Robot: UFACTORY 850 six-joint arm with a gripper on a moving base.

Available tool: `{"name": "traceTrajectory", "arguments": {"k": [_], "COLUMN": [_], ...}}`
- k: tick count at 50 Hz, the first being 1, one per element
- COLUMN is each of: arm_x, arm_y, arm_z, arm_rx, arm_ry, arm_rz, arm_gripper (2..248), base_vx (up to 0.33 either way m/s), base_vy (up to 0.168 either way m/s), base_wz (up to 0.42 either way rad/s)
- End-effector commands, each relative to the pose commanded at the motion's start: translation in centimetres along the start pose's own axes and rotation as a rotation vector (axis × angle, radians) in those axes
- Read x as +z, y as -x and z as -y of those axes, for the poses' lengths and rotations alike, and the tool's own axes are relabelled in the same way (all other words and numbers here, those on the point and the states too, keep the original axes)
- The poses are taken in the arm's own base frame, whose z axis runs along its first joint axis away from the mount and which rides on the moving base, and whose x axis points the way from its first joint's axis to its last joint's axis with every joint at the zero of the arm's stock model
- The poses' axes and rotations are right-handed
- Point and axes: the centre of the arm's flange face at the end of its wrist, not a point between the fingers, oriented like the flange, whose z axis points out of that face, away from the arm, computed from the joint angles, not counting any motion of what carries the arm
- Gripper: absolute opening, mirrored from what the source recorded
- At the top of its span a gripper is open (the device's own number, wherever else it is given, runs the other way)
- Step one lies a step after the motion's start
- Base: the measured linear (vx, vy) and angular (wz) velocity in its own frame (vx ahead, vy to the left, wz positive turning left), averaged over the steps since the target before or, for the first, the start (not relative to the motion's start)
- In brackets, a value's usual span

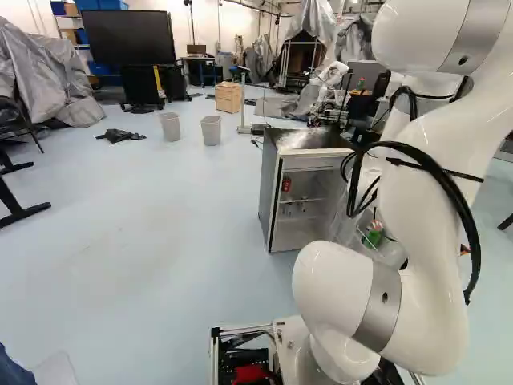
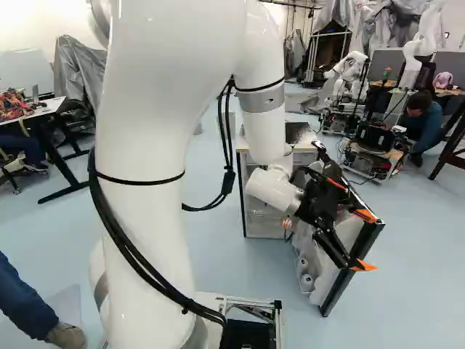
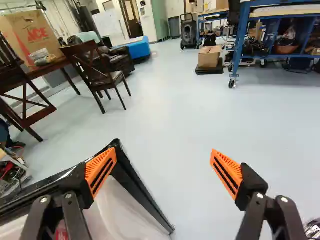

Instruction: Grab a drink from the fridge

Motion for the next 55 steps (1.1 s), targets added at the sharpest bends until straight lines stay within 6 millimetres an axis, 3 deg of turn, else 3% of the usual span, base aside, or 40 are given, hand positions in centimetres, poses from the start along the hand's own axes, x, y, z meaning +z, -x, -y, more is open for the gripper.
{"name": "traceTrajectory", "arguments": {"k": [11,20,32,55], "arm_x": [2.1,2.5,1.3,-2.5], "arm_y": [-0.5,-0.7,-0.8,-0.5], "arm_z": [0.9,0.4,-1.2,-3.5], "arm_rx": [0.028,0.032,-0.01,-0.149], "arm_ry": [0.033,0.047,-0.001,-0.246], "arm_rz": [-0.013,-0.015,-0.007,0.019], "arm_gripper": [247,247,247,247], "base_vx": [0.0,0.0,0.0,0.0], "base_vy": [0.0,0.0,0.0,0.0], "base_wz": [0.0,0.0,0.0,0.0]}}
